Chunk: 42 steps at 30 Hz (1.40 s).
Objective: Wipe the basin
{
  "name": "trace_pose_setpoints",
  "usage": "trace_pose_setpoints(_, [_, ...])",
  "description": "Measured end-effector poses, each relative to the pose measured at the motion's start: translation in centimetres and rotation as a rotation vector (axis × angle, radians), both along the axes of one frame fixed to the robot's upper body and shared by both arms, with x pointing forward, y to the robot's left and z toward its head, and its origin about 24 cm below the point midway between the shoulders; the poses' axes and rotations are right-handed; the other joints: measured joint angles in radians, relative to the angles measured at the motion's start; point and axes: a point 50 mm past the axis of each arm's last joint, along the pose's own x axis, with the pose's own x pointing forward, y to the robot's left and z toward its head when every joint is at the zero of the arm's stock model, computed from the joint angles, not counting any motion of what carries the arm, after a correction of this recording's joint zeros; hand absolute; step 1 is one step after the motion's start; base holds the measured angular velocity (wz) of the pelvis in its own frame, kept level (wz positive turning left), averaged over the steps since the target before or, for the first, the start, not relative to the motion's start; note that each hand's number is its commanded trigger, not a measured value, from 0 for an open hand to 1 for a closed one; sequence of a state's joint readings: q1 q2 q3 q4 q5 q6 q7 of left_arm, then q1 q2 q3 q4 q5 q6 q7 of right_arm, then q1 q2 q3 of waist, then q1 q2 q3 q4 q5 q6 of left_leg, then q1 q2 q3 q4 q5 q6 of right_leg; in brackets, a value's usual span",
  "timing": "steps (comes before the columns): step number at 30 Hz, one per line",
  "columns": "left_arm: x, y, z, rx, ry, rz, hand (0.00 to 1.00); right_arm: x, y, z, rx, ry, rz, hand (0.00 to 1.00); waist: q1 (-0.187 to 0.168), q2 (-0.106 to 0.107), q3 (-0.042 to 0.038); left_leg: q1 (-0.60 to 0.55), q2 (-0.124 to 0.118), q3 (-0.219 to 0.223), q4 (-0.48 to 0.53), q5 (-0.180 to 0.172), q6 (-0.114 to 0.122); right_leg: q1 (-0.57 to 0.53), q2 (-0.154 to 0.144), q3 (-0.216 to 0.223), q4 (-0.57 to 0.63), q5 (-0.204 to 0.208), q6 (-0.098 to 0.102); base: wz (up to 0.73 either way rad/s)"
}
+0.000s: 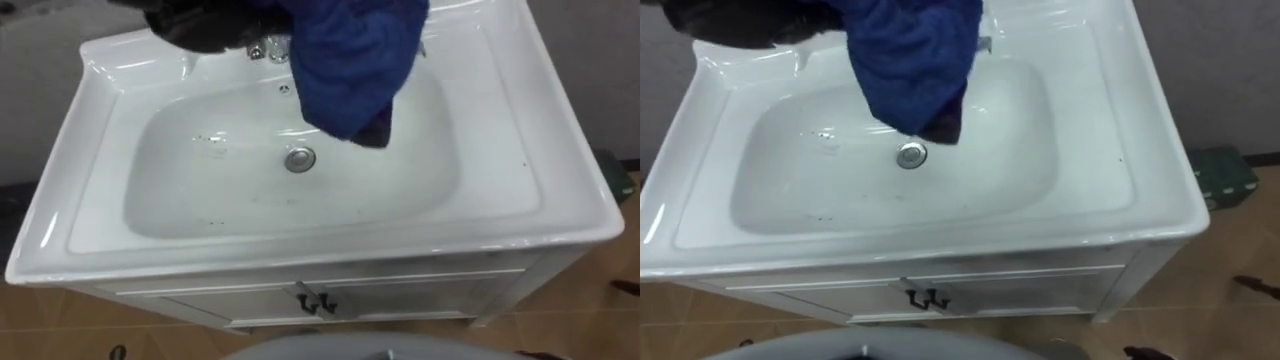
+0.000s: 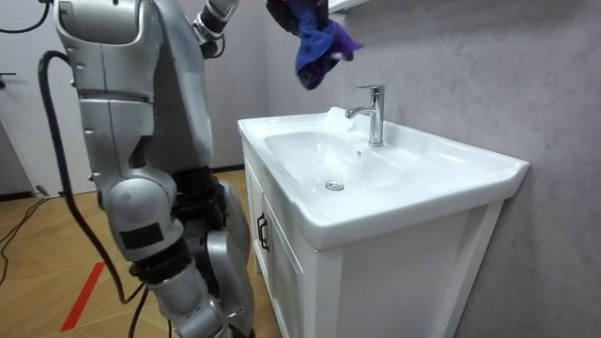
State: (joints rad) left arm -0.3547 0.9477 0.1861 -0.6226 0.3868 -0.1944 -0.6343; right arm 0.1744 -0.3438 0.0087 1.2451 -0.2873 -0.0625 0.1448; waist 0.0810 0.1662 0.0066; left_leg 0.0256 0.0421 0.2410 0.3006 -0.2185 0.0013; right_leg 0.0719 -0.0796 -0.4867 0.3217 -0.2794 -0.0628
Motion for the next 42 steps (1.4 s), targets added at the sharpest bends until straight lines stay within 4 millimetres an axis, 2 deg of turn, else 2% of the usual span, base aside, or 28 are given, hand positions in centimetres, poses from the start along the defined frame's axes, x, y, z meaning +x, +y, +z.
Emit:
trace_pose_setpoints(1, [0.3,0.8,-0.7,-0.010,-0.001,0.051,1.00,0.0,-0.1,0.0,-0.004,-0.003,-0.007,0.00,-0.004,0.002,0.0002,0.004,-0.001,0.000,0.000,0.001,-0.002,0.000,0.001,0.005,0.001,0.000,0.000,-0.14])
trace_pose_setpoints(2, [0.9,2.7,-2.7,-0.042,0.026,0.168,1.00,-0.1,-0.2,0.1,-0.015,-0.007,-0.019,0.00,-0.010,0.005,0.0011,0.007,-0.001,-0.001,-0.001,0.002,-0.003,0.001,0.003,0.010,0.001,0.000,0.000,-0.11])
trace_pose_setpoints(3, [1.3,5.1,-5.7,-0.099,0.082,0.298,1.00,-0.2,-0.3,0.1,-0.025,-0.010,-0.035,0.00,-0.028,0.005,0.0012,0.004,-0.001,-0.002,-0.002,0.003,-0.004,0.001,0.005,0.011,0.000,-0.001,-0.002,-0.07])
trace_pose_setpoints(4, [1.4,6.2,-7.4,-0.123,0.118,0.367,1.00,-0.3,-0.3,0.1,-0.029,-0.009,-0.037,0.00,-0.035,0.005,0.0012,0.004,-0.002,-0.002,0.000,0.003,-0.005,0.001,0.007,0.012,0.000,-0.002,-0.003,0.00])
trace_pose_setpoints(6, [0.2,10.0,-15.3,-0.130,0.296,0.658,1.00,-0.6,-0.3,0.0,-0.037,0.001,-0.048,0.00,-0.067,-0.004,0.0056,-0.007,-0.002,-0.014,0.008,0.002,-0.005,-0.009,0.011,0.012,-0.003,-0.005,-0.007,0.02])
trace_pose_setpoints(7, [-0.4,10.8,-17.1,-0.116,0.344,0.718,1.00,-0.6,-0.2,0.0,-0.037,0.004,-0.053,0.00,-0.080,-0.009,0.0080,-0.017,-0.003,-0.029,0.014,0.002,-0.006,-0.014,0.012,0.006,-0.007,-0.005,-0.008,0.21])
trace_pose_setpoints(8, [-1.6,11.9,-20.2,-0.079,0.431,0.807,1.00,-0.8,-0.1,-0.1,-0.031,0.013,-0.062,0.00,-0.106,-0.022,0.0098,-0.035,-0.003,-0.052,0.022,0.003,-0.006,-0.024,0.016,-0.003,-0.013,-0.004,-0.009,0.32])
trace_pose_setpoints(9, [-2.3,12.4,-22.2,-0.044,0.489,0.856,1.00,-0.9,0.1,-0.2,-0.021,0.015,-0.084,0.00,-0.111,-0.032,0.0143,-0.045,-0.002,-0.056,0.030,0.003,-0.007,-0.031,0.017,-0.009,-0.013,-0.004,-0.010,0.29])
trace_pose_setpoints(10, [-2.4,12.5,-22.9,-0.046,0.512,0.867,1.00,-0.9,0.3,-0.3,-0.017,0.019,-0.085,0.00,-0.107,-0.042,0.0150,-0.052,0.000,-0.057,0.032,0.003,-0.007,-0.036,0.019,-0.009,-0.013,-0.002,-0.013,0.15])
trace_pose_setpoints(12, [-2.9,12.6,-24.8,-0.085,0.535,0.893,1.00,-0.4,0.5,-0.4,-0.006,0.009,-0.075,0.00,-0.102,-0.074,0.0149,-0.066,0.002,-0.062,0.033,0.004,-0.010,-0.040,0.023,-0.007,-0.020,0.004,-0.016,0.05])
trace_pose_setpoints(15, [-2.8,11.5,-25.7,-0.116,0.489,0.883,1.00,0.2,0.5,-0.3,-0.006,-0.011,-0.059,0.00,-0.103,-0.075,0.0033,-0.065,0.013,-0.065,0.035,0.002,-0.009,-0.028,0.041,0.006,-0.067,0.030,-0.011,-0.04])
trace_pose_setpoints(19, [-2.6,10.1,-26.3,-0.101,0.440,0.826,1.00,1.5,0.7,-0.3,0.011,-0.043,-0.029,0.00,-0.125,-0.062,0.0008,-0.044,0.011,-0.056,0.018,0.001,-0.007,-0.003,0.046,0.022,-0.085,0.044,-0.006,-0.13])
trace_pose_setpoints(23, [-2.2,9.3,-26.7,-0.131,0.413,0.801,1.00,1.2,0.8,-0.3,0.018,-0.035,-0.031,0.00,-0.145,-0.047,0.0071,-0.022,0.009,-0.053,0.003,0.001,-0.006,-0.001,0.045,0.033,-0.083,0.044,-0.006,-0.08])
trace_pose_setpoints(24, [-2.1,9.1,-26.9,-0.145,0.408,0.807,1.00,1.0,0.8,-0.3,0.018,-0.026,-0.037,0.00,-0.155,-0.044,0.0064,-0.020,0.008,-0.053,0.000,0.001,-0.007,-0.001,0.045,0.036,-0.082,0.043,-0.006,-0.06])
trace_pose_setpoints(30, [-1.7,8.1,-28.0,-0.159,0.431,0.780,1.00,1.2,0.9,-0.4,0.019,-0.027,-0.037,0.00,-0.162,-0.059,0.0098,-0.021,0.005,-0.054,0.004,0.004,-0.011,-0.004,0.046,0.045,-0.074,0.039,-0.013,-0.08])
trace_pose_setpoints(37, [-1.5,9.2,-29.6,-0.125,0.489,0.847,1.00,1.3,0.9,-0.4,0.014,-0.017,-0.038,0.00,-0.160,-0.065,0.0079,-0.025,0.004,-0.053,0.006,0.003,-0.011,-0.004,0.046,0.047,-0.079,0.039,-0.013,0.00])
trace_pose_setpoints(42, [-1.9,9.9,-30.6,-0.107,0.527,0.887,1.00,1.1,0.8,-0.4,0.012,-0.011,-0.041,0.00,-0.160,-0.068,0.0037,-0.027,0.004,-0.053,0.005,0.003,-0.011,-0.005,0.046,0.046,-0.083,0.039,-0.013,0.00])
